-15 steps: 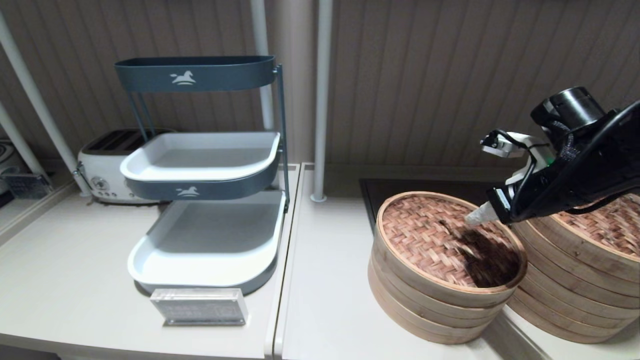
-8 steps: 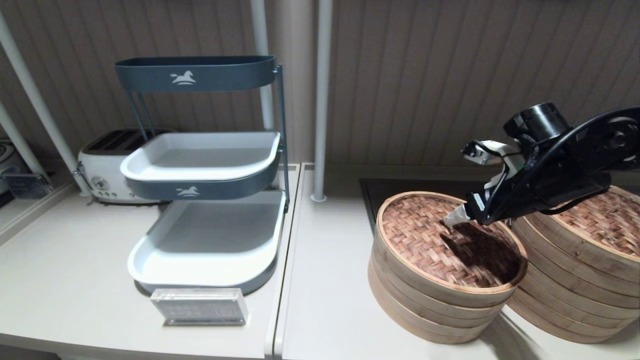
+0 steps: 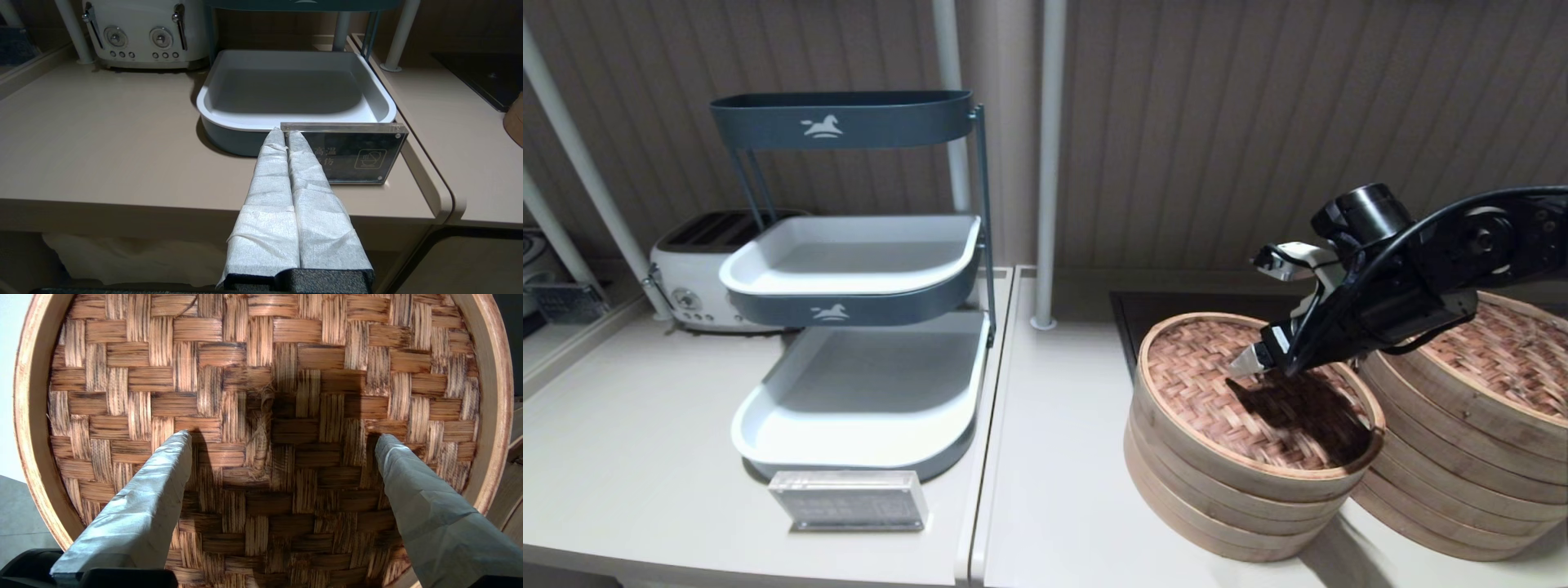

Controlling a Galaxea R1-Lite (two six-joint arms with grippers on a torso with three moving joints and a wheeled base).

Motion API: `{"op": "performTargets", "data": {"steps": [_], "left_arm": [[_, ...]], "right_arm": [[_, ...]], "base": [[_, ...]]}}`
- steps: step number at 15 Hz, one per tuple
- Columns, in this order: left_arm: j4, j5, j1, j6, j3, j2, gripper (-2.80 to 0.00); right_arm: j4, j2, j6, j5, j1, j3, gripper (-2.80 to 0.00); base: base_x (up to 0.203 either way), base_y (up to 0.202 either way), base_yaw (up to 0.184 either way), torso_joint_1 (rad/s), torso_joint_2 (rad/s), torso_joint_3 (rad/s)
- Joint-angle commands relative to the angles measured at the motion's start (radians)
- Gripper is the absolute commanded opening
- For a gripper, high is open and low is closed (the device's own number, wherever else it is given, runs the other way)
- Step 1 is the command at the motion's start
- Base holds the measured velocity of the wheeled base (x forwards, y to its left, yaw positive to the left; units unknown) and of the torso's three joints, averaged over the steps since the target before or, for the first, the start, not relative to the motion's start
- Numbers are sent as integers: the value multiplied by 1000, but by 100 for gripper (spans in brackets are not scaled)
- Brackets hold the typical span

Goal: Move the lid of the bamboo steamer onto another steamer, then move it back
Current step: Pick up the steamer

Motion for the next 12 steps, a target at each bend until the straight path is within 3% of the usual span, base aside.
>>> {"op": "performTargets", "data": {"steps": [1, 5, 6, 12], "left_arm": [[-1, -1, 0, 0, 28, -2, -280], [-1, 1, 0, -2, 28, -2, -280], [-1, -1, 0, 0, 28, -2, -280], [-1, -1, 0, 0, 28, -2, -280]], "right_arm": [[3, -1, -1, 0, 2, 0, 0], [-36, 16, -1, -19, 2, 7, 0], [-44, 16, -2, -21, 2, 11, -280], [-64, 10, -17, -29, 3, 26, -280]], "base": [[0, 0, 0, 0, 0, 0], [0, 0, 0, 0, 0, 0], [0, 0, 0, 0, 0, 0], [0, 0, 0, 0, 0, 0]]}}
